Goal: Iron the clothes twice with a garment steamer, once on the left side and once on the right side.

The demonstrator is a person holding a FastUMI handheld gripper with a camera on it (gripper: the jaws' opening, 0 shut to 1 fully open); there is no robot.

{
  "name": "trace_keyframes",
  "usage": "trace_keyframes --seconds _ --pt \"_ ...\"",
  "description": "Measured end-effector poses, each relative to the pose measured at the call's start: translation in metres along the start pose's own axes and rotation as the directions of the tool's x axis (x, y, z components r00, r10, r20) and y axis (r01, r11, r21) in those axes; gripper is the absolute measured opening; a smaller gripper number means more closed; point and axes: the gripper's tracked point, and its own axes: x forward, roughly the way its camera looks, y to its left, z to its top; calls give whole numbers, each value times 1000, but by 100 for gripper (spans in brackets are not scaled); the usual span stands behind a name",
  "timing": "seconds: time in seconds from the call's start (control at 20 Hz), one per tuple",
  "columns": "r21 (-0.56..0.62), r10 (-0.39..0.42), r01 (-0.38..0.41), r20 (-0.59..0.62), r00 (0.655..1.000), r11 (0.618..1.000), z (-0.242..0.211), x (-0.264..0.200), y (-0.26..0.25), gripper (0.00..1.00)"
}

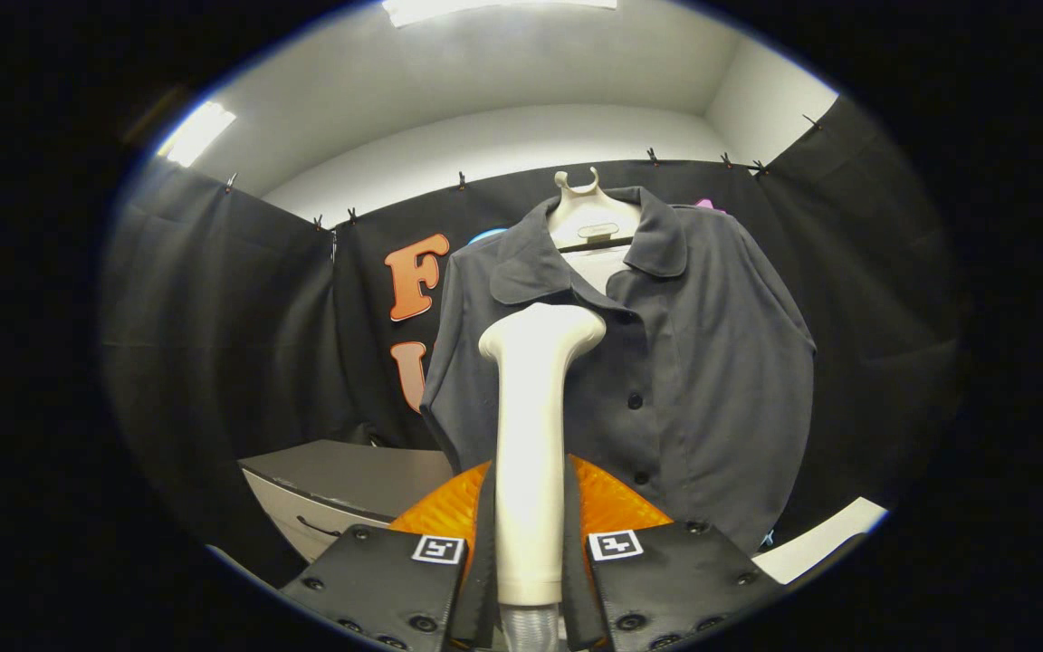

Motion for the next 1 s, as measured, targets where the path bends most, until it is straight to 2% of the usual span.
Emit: trace_keyframes --seconds 0.4,1.0 --pt "10 -10 10 -17 1000 1000 -6 27 7 36" --pt "-6 -66 66 -31 997 998 -36 14 12 36"
